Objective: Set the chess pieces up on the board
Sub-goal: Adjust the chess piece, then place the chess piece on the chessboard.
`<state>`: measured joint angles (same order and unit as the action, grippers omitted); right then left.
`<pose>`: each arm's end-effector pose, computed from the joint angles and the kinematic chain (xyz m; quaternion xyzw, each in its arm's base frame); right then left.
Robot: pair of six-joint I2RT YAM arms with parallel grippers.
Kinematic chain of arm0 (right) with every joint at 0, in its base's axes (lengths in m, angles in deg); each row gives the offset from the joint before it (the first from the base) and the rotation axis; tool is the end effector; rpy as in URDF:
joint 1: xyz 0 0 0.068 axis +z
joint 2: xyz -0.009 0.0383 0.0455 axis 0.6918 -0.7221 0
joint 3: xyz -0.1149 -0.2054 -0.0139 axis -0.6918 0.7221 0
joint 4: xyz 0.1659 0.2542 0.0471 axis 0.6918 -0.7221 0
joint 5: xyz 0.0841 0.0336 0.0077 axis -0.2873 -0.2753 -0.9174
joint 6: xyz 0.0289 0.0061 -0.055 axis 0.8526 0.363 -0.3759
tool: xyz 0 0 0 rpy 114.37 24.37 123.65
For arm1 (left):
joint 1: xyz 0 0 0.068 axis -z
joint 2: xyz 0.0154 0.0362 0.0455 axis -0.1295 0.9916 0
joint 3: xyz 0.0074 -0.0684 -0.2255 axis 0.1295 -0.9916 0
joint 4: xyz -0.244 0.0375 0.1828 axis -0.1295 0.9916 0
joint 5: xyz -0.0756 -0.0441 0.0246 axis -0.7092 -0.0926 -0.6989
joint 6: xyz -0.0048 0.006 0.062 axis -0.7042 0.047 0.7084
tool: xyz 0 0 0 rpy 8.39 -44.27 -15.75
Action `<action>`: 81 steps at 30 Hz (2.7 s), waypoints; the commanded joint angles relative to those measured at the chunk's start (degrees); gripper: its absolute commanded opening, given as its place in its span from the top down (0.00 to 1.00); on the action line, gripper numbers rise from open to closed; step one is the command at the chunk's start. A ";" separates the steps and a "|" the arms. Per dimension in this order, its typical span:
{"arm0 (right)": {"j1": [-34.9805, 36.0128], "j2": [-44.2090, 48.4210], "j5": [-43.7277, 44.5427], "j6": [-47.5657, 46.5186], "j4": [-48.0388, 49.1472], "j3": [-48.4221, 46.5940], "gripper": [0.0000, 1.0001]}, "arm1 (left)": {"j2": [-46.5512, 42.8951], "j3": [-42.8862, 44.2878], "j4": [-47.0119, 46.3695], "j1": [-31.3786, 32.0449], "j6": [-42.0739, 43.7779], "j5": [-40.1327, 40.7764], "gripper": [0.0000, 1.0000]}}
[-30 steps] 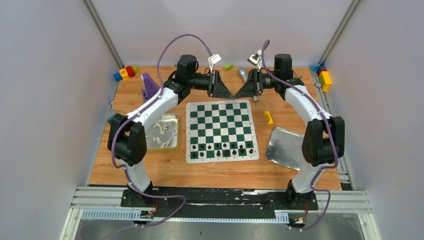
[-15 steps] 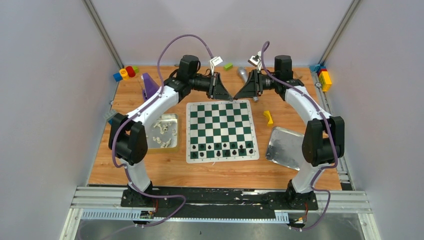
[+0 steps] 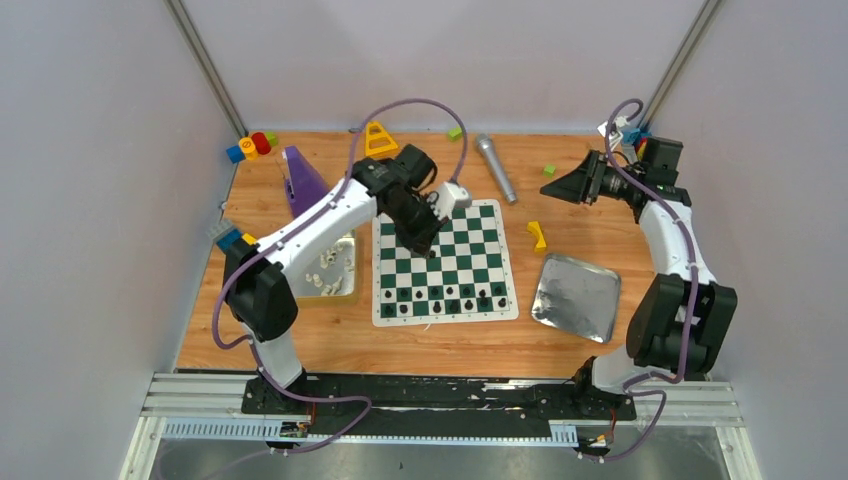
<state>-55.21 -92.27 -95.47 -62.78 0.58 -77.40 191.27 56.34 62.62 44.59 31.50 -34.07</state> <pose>0.3818 -0.0302 0.2564 -0.1435 0.7427 0.5470 0.3586 0.3181 -0.2673 0.2689 0.4633 0.8283 -0.2594 0.1791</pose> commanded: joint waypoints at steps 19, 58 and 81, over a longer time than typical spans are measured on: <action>-7.53 12.35 3.57 -15.45 -6.05 9.06 0.42 | 13.21 0.23 19.33 18.17 5.71 25.51 0.96; -8.32 12.15 0.51 -15.81 -6.46 9.83 0.43 | 23.96 5.97 19.24 20.60 2.45 25.98 0.96; -8.94 12.08 -0.47 -15.64 -6.48 10.00 0.43 | 25.89 6.31 19.18 20.60 2.35 27.63 0.94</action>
<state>-63.70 -81.14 -93.70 -76.95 -6.32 -67.69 217.04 61.56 81.12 64.72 34.63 -7.82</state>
